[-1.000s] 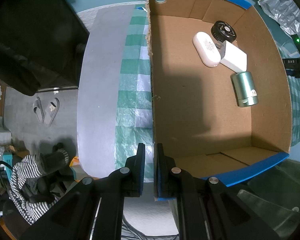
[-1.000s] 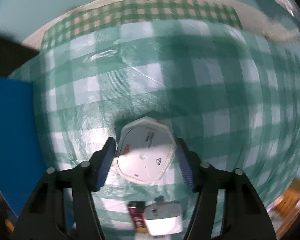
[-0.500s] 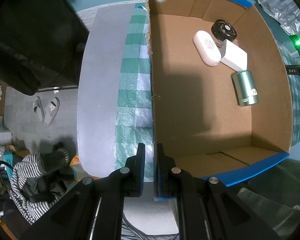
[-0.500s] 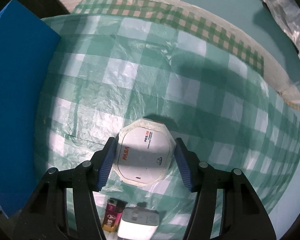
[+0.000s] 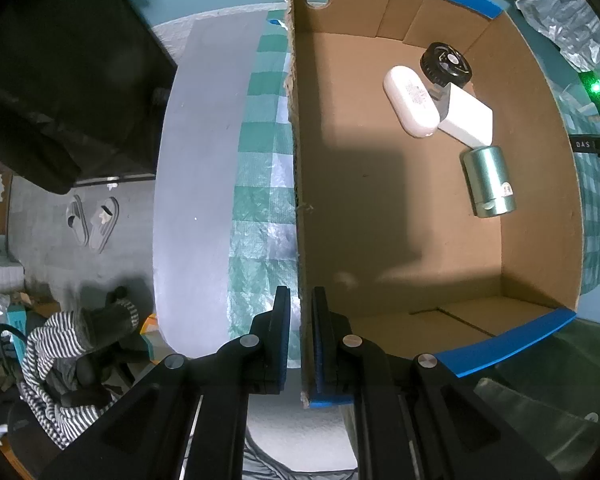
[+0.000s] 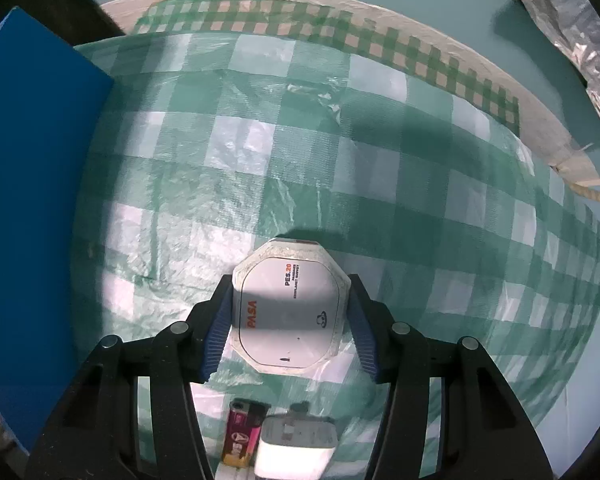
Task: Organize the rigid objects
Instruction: 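Carry the octagonal device with the right gripper into the box and release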
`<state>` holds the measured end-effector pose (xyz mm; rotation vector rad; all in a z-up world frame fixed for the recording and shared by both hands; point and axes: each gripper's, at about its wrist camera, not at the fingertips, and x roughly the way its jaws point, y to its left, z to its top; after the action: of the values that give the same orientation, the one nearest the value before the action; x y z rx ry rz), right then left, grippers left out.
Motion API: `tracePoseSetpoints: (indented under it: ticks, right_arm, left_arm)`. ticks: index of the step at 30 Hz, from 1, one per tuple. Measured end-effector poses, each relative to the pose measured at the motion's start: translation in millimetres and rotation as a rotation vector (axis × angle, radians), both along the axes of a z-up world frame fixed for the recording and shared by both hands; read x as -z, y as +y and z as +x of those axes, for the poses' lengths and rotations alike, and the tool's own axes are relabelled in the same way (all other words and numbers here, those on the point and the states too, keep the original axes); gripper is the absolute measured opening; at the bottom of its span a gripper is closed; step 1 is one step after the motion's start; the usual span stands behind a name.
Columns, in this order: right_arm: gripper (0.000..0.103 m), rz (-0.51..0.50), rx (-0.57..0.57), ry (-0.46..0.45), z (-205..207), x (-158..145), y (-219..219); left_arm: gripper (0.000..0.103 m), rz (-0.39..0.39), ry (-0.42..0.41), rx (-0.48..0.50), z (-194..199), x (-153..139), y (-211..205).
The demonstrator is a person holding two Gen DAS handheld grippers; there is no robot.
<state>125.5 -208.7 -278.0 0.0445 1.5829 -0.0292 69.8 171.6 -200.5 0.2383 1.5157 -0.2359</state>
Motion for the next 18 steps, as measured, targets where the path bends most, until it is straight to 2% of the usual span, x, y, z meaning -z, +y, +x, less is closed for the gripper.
tracePoseSetpoints:
  ticks: [9,18]
  right_arm:
    - [0.054,0.027,-0.084,-0.013,-3.5,-31.3,18.1]
    - [0.054,0.056,-0.147,-0.066,1.1,-69.7,40.7]
  left_arm:
    - [0.009,0.001,0.003,-0.005,1.1,0.4,0.3]
    - [0.01,-0.003,-0.003,-0.009,-1.1,-0.6,1.9]
